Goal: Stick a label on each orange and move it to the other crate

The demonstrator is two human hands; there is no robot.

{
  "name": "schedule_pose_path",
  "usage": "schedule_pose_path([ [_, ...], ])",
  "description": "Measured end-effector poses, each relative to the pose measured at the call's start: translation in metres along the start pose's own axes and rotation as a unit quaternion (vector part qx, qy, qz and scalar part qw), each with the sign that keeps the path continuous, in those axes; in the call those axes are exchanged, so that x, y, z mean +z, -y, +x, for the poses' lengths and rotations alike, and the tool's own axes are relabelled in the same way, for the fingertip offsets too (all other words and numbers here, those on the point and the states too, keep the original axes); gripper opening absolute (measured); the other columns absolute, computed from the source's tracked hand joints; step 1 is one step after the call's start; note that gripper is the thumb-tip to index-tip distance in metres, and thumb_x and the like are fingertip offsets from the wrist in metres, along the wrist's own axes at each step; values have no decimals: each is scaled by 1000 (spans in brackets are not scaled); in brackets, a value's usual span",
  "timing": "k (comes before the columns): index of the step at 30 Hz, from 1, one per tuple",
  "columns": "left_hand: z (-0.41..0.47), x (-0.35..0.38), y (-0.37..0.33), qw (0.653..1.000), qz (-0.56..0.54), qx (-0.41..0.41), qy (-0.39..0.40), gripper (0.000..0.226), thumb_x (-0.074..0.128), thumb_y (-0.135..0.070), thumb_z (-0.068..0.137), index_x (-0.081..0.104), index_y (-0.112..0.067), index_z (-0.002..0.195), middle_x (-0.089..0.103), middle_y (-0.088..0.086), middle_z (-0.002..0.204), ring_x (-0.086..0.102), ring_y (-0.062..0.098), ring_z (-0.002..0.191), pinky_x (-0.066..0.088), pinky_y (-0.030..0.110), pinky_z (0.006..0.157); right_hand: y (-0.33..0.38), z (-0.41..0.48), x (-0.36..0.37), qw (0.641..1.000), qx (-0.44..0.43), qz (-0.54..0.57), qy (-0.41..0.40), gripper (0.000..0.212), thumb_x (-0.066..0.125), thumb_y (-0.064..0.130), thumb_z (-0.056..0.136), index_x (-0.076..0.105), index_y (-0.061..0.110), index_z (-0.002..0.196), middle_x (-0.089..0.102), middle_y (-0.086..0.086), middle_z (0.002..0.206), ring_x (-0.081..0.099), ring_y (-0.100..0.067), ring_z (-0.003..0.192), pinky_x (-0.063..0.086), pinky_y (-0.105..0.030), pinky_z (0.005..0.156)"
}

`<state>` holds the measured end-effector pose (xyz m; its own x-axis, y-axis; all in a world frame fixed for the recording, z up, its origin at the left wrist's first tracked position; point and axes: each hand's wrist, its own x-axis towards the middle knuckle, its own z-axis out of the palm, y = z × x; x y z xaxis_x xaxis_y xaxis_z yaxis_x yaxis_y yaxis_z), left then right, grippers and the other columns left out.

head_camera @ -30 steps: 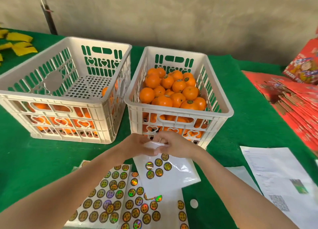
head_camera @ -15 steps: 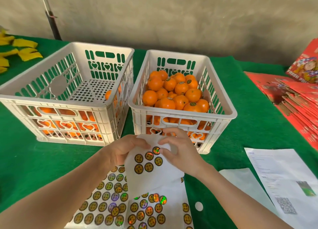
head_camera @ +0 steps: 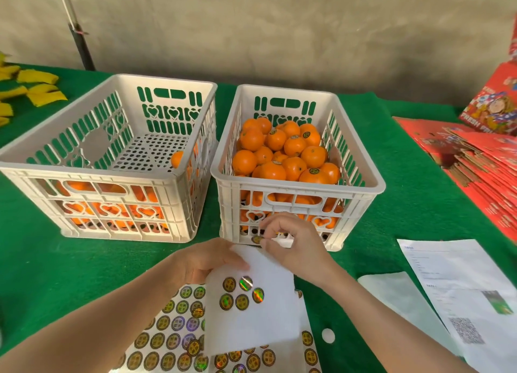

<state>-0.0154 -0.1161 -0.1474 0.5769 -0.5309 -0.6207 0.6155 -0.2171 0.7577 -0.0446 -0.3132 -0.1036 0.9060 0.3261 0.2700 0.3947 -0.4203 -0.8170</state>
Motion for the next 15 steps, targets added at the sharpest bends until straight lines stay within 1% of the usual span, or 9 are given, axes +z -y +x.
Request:
schedule_pose_path([
  [2, 2, 3, 4, 987, 156, 2, -30, 16, 72, -12, 81, 65, -11, 96, 72, 6, 91, 69, 23, 87, 53, 24, 67, 9, 5, -1, 1000, 1, 1, 4, 17, 70, 3, 80, 62, 16, 74, 67, 0, 98, 60, -3, 99, 46, -19, 88],
  [3, 3, 3, 4, 961, 269, 0, -57, 16, 73, -19, 81, 64, -13, 93, 69, 1, 89, 68, 20, 84, 51, 19, 66, 13, 9, -1, 1000, -2, -8, 4, 17, 70, 4, 81, 61, 17, 75, 67, 0, 98, 60, -5, 98, 48, -23, 88],
  [5, 3, 2, 4, 877, 469, 5, -109, 33, 71, -31, 81, 61, -15, 108, 64, -3, 102, 63, 16, 96, 48, 19, 77, 22, 17, 1, 1000, -12, -20, 4, 12, 69, 5, 82, 62, 15, 78, 68, -3, 96, 62, -11, 95, 50, -29, 85],
  [6, 1, 2, 1, 838, 525, 22, -144, 43, 70, -33, 82, 57, -15, 119, 61, -3, 112, 59, 16, 105, 46, 21, 85, 25, 22, 3, 1000, -19, -20, 3, 10, 69, 5, 82, 63, 13, 80, 68, -5, 94, 63, -15, 92, 50, -33, 83],
  [7, -4, 2, -4, 817, 546, 53, -179, 46, 67, -35, 83, 55, -16, 123, 59, -4, 115, 57, 15, 107, 44, 21, 88, 29, 28, 5, 999, -27, -17, -1, 10, 68, 4, 82, 63, 12, 81, 68, -7, 92, 63, -18, 89, 50, -36, 81],
  [8, -12, 1, -11, 808, 540, 103, -213, 40, 66, -35, 84, 58, -18, 120, 60, -7, 110, 58, 11, 101, 43, 18, 85, 33, 33, 8, 999, -36, -13, -8, 10, 68, 3, 82, 63, 11, 81, 68, -7, 90, 62, -19, 87, 50, -38, 79],
  [10, -35, -1, -28, 809, 466, 230, -274, 9, 65, -32, 86, 64, -26, 93, 61, -18, 83, 59, 1, 74, 40, 8, 65, 41, 44, 15, 998, -58, -10, -28, 10, 68, 3, 81, 64, 11, 80, 68, -5, 88, 61, -14, 82, 50, -34, 76],
  [12, -60, -6, -44, 792, 397, 336, -319, 12, 66, -23, 87, 62, -27, 77, 60, -16, 63, 55, 1, 54, 38, 8, 51, 48, 53, 22, 995, -79, -1, -59, 9, 68, 3, 82, 64, 12, 81, 69, -2, 88, 61, -10, 82, 52, -25, 75],
  [15, -100, -38, -65, 771, 287, 411, -392, 10, 60, -11, 90, 66, -19, 90, 67, -4, 64, 53, 3, 47, 39, 12, 43, 63, 80, 41, 986, -115, 34, -114, 8, 65, 7, 85, 62, 14, 85, 67, 3, 87, 61, -4, 83, 49, -14, 74],
])
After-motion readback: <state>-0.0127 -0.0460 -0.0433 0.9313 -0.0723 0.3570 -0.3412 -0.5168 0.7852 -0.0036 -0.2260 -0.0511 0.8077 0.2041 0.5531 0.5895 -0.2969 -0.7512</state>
